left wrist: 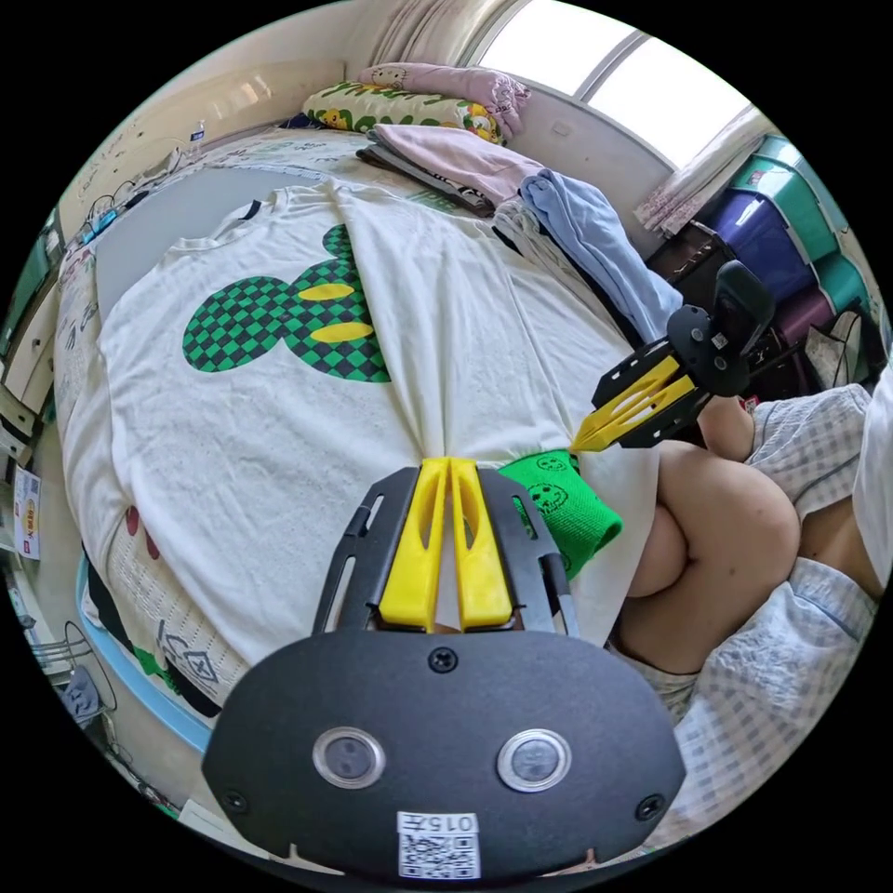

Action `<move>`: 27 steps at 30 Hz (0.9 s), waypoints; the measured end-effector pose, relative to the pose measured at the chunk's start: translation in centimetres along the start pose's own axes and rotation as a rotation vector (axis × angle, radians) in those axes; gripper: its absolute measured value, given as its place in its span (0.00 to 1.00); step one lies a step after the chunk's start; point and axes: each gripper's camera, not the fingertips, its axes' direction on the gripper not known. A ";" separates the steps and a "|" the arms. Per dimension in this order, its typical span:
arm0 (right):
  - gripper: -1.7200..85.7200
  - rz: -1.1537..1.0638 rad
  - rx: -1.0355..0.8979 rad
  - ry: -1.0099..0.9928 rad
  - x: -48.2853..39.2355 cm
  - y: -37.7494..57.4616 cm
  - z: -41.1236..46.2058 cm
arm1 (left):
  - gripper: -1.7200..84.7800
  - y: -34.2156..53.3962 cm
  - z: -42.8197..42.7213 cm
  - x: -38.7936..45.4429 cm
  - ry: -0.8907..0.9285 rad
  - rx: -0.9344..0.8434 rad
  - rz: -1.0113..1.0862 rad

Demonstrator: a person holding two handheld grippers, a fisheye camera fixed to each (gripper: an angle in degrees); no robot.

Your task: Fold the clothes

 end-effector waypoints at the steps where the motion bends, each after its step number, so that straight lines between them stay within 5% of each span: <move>1: 0.01 0.006 0.007 -0.005 0.1 0.1 -0.1 | 0.01 0.0 -0.6 -0.2 -0.002 -0.005 0.000; 9: 0.01 0.075 0.143 -0.047 0.8 2.6 -2.0 | 0.01 1.3 -5.7 -3.8 0.038 0.001 -0.073; 15: 0.01 0.091 0.244 -0.002 0.2 3.3 -3.7 | 0.02 7.4 -13.8 -8.5 0.071 0.265 -0.249; 21: 0.01 0.083 0.255 0.039 -2.7 1.6 -2.5 | 0.12 22.5 -23.7 -19.0 0.003 0.703 -0.774; 27: 0.01 0.069 0.145 0.121 -5.8 -1.1 0.0 | 0.15 35.0 -23.8 -34.5 0.235 0.924 -1.255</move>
